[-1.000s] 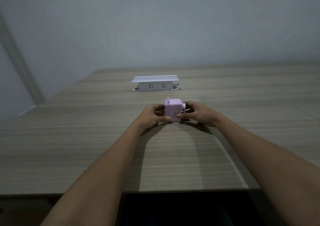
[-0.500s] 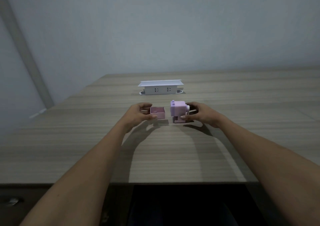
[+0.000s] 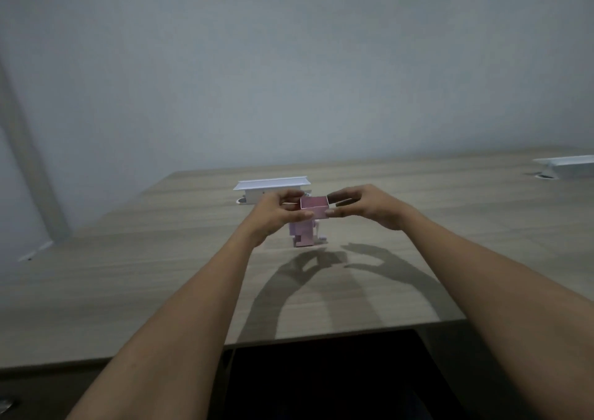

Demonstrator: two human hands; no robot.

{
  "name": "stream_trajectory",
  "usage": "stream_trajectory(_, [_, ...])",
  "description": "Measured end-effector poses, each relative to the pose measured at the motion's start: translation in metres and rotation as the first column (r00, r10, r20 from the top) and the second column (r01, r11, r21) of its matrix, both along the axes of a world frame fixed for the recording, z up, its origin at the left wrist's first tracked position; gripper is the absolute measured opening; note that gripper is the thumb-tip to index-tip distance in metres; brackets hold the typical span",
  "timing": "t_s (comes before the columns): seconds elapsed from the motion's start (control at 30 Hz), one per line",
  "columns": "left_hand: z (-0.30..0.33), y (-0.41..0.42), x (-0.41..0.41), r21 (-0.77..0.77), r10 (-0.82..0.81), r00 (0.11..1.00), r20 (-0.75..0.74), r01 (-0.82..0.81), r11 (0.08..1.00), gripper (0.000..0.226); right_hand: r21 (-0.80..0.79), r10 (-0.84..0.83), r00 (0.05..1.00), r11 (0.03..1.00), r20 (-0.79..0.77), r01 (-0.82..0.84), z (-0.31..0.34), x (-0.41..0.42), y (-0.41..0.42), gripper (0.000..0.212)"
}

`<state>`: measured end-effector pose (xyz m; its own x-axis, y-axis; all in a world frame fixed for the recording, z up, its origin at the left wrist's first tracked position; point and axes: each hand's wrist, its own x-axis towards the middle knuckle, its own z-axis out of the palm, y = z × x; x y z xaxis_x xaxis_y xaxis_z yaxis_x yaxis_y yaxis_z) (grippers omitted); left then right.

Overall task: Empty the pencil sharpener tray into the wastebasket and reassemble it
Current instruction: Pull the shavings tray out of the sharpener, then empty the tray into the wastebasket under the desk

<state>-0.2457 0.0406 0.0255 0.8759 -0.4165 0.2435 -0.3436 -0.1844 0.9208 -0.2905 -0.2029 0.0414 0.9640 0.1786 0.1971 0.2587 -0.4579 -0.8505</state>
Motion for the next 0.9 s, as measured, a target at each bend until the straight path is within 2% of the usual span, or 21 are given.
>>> stream_trajectory(0.2, [0.016,-0.056,-0.018,0.009,-0.097,0.993,0.066,0.097,0.995,0.072,0.029,-0.069,0.997,0.997,0.042,0.068,0.009,-0.038,-0.045,0.046])
stream_trajectory(0.47, [0.022,-0.151,-0.055,-0.052,-0.254,0.963,0.085,0.259,0.965,0.071,0.018,-0.225,0.971,0.974,0.084,0.225,0.02,-0.113,-0.125,0.051])
stream_trajectory(0.6, [0.016,-0.203,-0.084,-0.042,-0.375,0.923,0.081,0.379,0.924,0.056,0.002,-0.342,0.936,0.939,0.077,0.343,0.014,-0.158,-0.168,0.051])
stream_trajectory(0.9, [-0.019,-0.309,-0.162,-0.057,-0.545,0.837,0.05,0.548,0.835,0.052,0.019,-0.55,0.835,0.835,-0.001,0.549,-0.011,-0.272,-0.245,0.052])
